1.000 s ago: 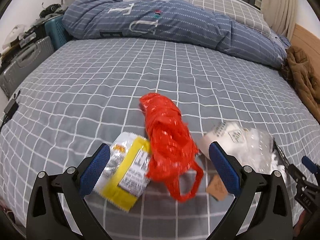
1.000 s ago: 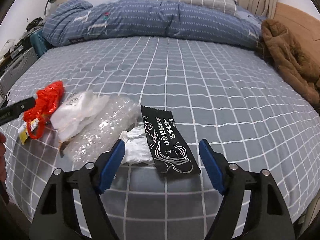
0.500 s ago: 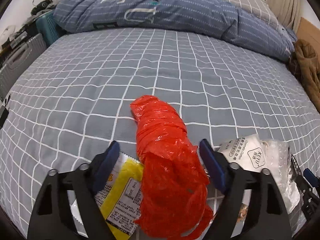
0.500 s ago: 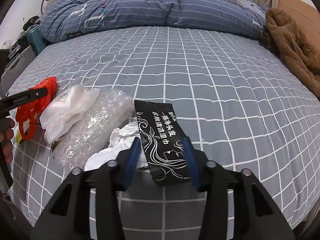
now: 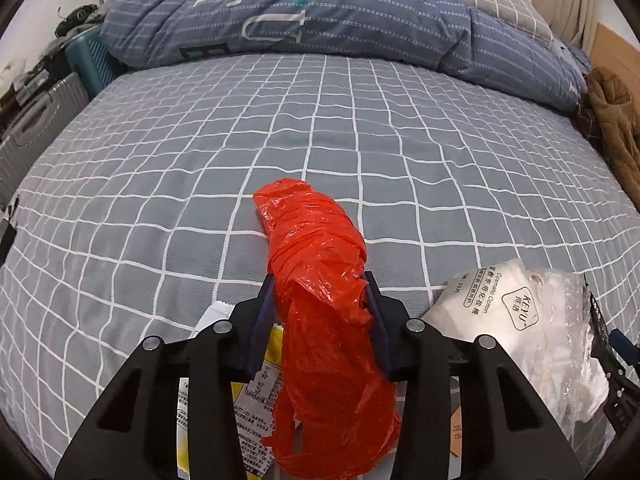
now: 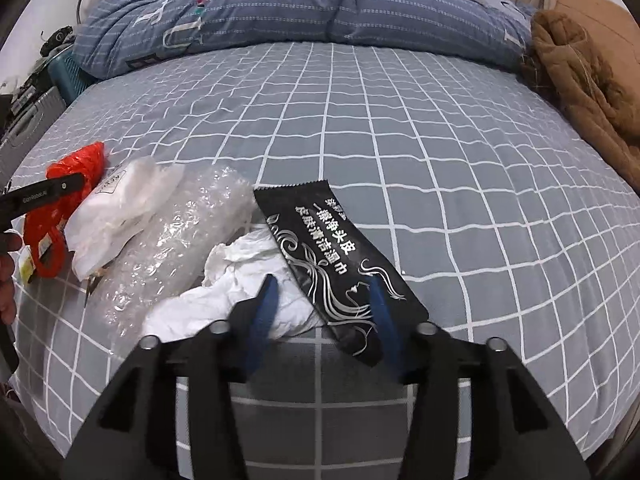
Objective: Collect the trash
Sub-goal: 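Carry the red bag and black packet toward the black trash bin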
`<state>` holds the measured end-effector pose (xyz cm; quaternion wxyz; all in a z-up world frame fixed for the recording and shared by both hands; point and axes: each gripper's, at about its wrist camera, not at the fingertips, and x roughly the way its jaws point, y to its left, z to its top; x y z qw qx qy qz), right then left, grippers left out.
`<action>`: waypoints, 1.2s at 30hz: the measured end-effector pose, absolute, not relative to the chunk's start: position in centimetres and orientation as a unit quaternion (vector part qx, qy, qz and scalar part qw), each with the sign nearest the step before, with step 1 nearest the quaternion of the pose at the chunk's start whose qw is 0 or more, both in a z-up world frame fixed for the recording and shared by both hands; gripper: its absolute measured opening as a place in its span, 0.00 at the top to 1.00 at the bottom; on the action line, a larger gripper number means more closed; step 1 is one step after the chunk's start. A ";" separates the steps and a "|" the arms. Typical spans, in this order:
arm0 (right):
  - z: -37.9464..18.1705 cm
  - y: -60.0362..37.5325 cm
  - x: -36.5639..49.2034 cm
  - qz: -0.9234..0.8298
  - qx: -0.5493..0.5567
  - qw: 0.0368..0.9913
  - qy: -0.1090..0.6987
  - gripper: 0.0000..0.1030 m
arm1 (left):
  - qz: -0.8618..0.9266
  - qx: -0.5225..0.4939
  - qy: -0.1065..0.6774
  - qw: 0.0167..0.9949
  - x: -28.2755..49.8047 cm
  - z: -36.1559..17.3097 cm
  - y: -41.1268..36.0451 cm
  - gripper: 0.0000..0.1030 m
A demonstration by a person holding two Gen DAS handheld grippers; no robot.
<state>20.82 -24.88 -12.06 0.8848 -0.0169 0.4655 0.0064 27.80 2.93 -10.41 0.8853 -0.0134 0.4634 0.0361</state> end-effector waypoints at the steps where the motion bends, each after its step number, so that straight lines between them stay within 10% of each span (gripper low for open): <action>1: -12.2 -24.9 21.0 0.005 -0.021 0.885 0.465 0.54 | 0.036 -0.012 0.463 0.886 27.8 -10.4 2.9 0.60; 13: -11.3 -24.8 21.5 0.016 -0.027 0.888 0.458 0.87 | 0.030 -0.002 0.450 0.892 27.2 -9.5 2.1 0.62; 36: -6.3 -25.3 18.9 0.027 -0.005 0.910 0.413 0.98 | 0.011 -0.009 0.421 0.907 23.6 -6.1 1.7 0.64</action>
